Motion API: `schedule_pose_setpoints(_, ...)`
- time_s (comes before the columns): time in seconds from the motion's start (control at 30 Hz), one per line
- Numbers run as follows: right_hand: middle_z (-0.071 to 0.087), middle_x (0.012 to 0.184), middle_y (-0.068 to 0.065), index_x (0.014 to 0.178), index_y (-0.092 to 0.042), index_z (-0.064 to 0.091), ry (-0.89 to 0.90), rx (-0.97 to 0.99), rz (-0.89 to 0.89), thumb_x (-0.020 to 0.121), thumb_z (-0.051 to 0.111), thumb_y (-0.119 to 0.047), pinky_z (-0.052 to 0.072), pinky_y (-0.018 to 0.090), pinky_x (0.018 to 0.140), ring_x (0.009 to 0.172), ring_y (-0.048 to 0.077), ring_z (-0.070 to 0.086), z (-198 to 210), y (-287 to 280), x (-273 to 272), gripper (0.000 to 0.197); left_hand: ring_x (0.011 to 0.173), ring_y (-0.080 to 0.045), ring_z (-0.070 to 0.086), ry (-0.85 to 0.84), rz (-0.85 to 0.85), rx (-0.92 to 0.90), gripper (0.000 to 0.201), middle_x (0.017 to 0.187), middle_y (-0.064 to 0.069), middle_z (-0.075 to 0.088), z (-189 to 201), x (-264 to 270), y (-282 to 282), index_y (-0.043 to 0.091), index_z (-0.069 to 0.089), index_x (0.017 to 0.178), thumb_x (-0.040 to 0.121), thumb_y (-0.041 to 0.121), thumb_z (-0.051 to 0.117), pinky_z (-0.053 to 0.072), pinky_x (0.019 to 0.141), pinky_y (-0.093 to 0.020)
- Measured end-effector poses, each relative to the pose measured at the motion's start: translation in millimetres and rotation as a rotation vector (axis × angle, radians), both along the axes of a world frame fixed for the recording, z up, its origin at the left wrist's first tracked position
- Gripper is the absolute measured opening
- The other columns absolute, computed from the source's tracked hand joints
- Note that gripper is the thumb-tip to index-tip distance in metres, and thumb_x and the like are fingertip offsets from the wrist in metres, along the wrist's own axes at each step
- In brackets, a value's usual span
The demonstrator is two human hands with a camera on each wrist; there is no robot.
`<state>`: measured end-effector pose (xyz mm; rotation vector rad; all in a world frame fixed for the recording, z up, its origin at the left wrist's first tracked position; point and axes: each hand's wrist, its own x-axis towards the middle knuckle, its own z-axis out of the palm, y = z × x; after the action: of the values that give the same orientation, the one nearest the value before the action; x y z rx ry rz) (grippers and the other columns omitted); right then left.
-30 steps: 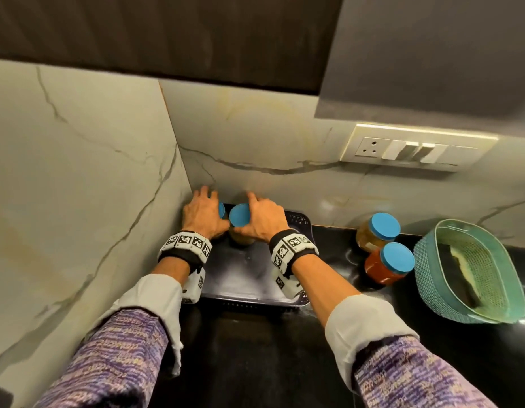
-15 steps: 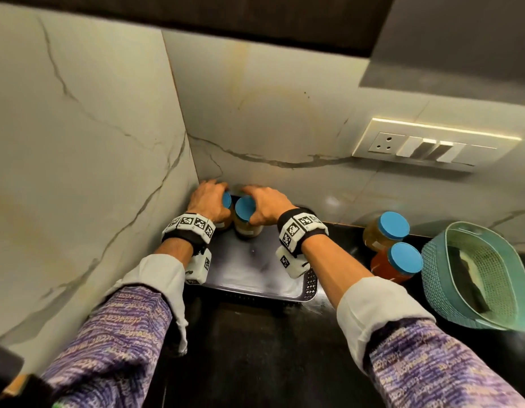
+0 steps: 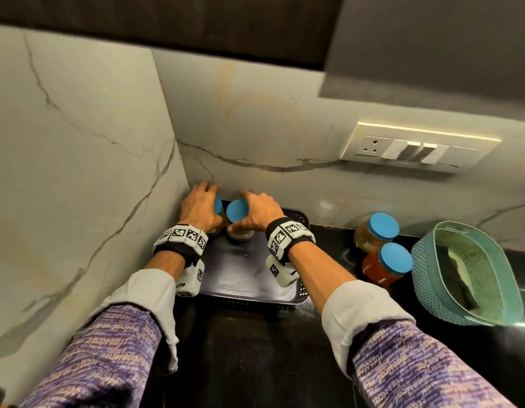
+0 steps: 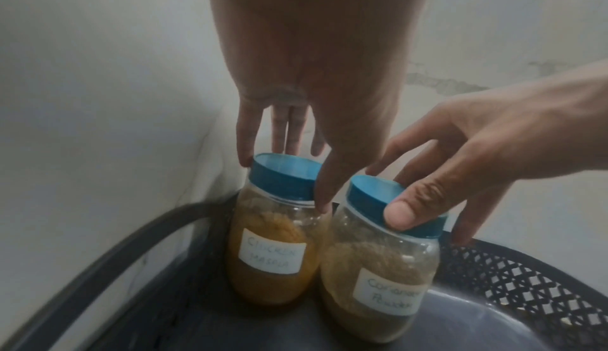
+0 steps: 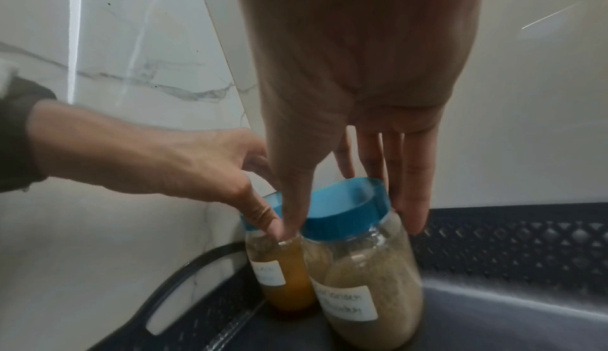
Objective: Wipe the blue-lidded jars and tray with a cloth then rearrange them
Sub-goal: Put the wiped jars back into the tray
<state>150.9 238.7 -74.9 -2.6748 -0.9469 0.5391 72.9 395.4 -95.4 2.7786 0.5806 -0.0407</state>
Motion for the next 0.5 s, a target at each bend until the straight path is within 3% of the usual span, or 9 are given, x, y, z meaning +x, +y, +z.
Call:
schedule_pose_setpoints(0.07,0.066,0.139,0.014,0.151,-0.016,0.049,0.021,0.080,-0.063,0.074,0.084,-0.066,0.054,0.048,0.101,0.126,0.036,0.062,2,-21,-1,0.099,0.132,-0.041,0.048,-0.043,-0.006,0.016,0.086,0.142,-0.021,0.050,3,0,-10,0.004,0.050,0.148,0.072,0.023,0.087,0.050,0.103,-0.053)
schedule_pose_setpoints(0.2,0.077,0.119,0.007,0.127,-0.024,0.073,-0.030,0.209,-0.343,0.081,0.080,-0.049,0.057,0.039,0.096,0.114,0.031,0.071,4,-109,9,0.052,0.108,-0.046,0.059,-0.289,-0.125,0.048,0.057,0.117,-0.024,0.060,9,7,-64,-0.002,0.066,0.119,0.065,0.013,0.078,0.050,0.083,-0.053)
schedule_pose_setpoints(0.3,0.080,0.106,0.003,0.114,-0.024,0.077,-0.045,0.207,-0.535,0.081,0.076,-0.030,0.058,0.037,0.095,0.107,0.027,0.074,10,-191,16,0.034,0.101,-0.043,0.062,-0.422,-0.273,-0.020,0.044,0.111,-0.019,0.063,11,29,-123,0.001,0.070,0.110,0.067,0.011,0.066,0.050,0.077,-0.050)
schedule_pose_setpoints(0.4,0.079,0.111,0.002,0.116,-0.027,0.076,-0.097,0.116,-0.644,0.077,0.074,-0.022,0.056,0.038,0.097,0.113,0.029,0.071,20,-263,23,0.040,0.101,-0.039,0.064,-0.420,-0.404,-0.158,0.039,0.110,-0.014,0.066,14,60,-185,0.006,0.070,0.108,0.071,0.012,0.064,0.056,0.078,-0.050)
schedule_pose_setpoints(0.5,0.071,0.134,0.011,0.141,-0.026,0.062,-0.076,-0.076,-0.527,0.075,0.077,-0.021,0.052,0.042,0.103,0.126,0.035,0.063,26,-317,29,0.068,0.118,-0.037,0.061,-0.251,-0.569,-0.198,0.051,0.126,-0.012,0.064,14,92,-248,0.010,0.067,0.126,0.076,0.013,0.072,0.055,0.093,-0.050)
